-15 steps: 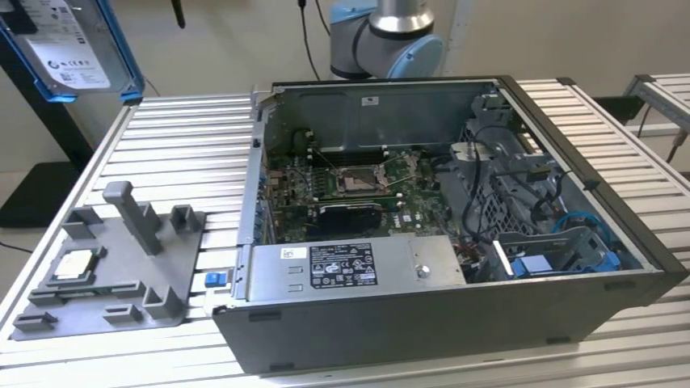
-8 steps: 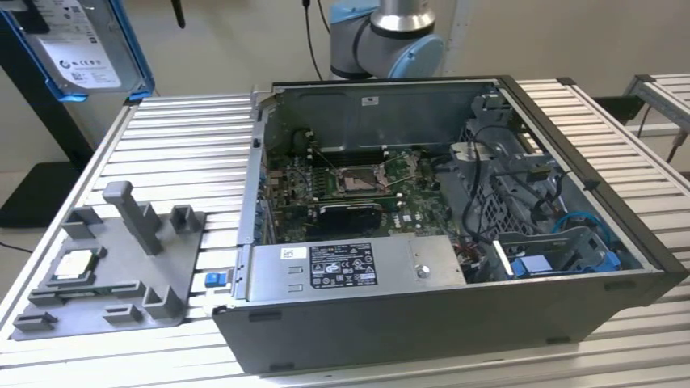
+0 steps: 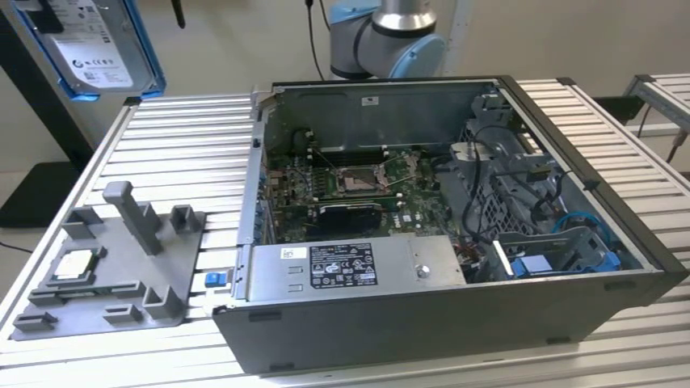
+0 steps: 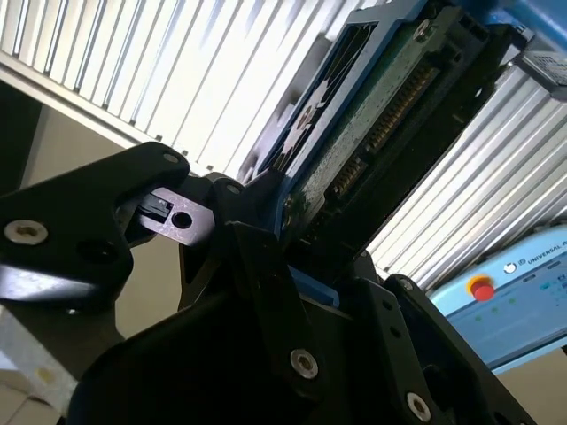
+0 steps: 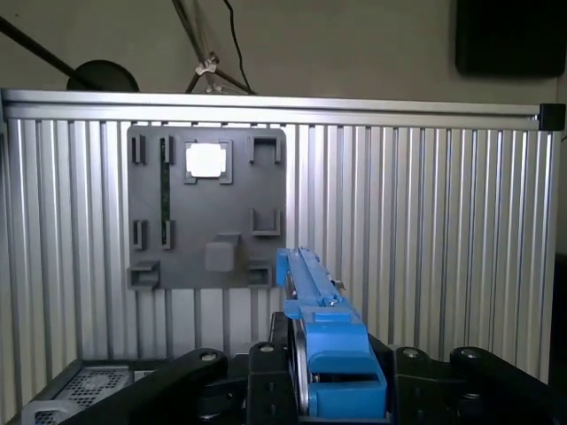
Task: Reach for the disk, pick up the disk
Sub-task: 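Pick up the disk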
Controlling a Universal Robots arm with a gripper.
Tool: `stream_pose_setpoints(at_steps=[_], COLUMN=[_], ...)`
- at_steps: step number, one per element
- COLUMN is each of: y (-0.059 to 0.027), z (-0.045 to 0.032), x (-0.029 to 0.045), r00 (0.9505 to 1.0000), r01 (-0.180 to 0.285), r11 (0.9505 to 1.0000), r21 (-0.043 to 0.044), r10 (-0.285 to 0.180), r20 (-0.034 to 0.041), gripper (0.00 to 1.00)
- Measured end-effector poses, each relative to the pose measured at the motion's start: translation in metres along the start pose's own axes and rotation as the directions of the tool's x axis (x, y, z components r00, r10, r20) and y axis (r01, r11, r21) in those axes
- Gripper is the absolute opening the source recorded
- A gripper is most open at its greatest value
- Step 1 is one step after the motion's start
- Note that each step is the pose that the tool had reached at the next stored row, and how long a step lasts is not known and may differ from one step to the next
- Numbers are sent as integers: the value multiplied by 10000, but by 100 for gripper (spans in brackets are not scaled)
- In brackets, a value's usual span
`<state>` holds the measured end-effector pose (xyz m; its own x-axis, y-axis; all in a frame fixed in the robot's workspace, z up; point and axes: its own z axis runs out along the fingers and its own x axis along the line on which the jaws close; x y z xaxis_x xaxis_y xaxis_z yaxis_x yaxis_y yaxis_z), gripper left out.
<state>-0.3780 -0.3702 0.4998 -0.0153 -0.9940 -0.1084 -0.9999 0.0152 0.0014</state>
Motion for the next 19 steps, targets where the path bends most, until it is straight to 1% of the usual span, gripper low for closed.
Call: stream_pose_setpoints(at_steps=[4,19], y=[-82,-439], z=[0,1], x=[-1,-7], r00=[10000,10000], r01=[0,0], r11=[10000,10000], r21=[0,1], r10=[0,0], r20=[0,1], gripper=[0,0])
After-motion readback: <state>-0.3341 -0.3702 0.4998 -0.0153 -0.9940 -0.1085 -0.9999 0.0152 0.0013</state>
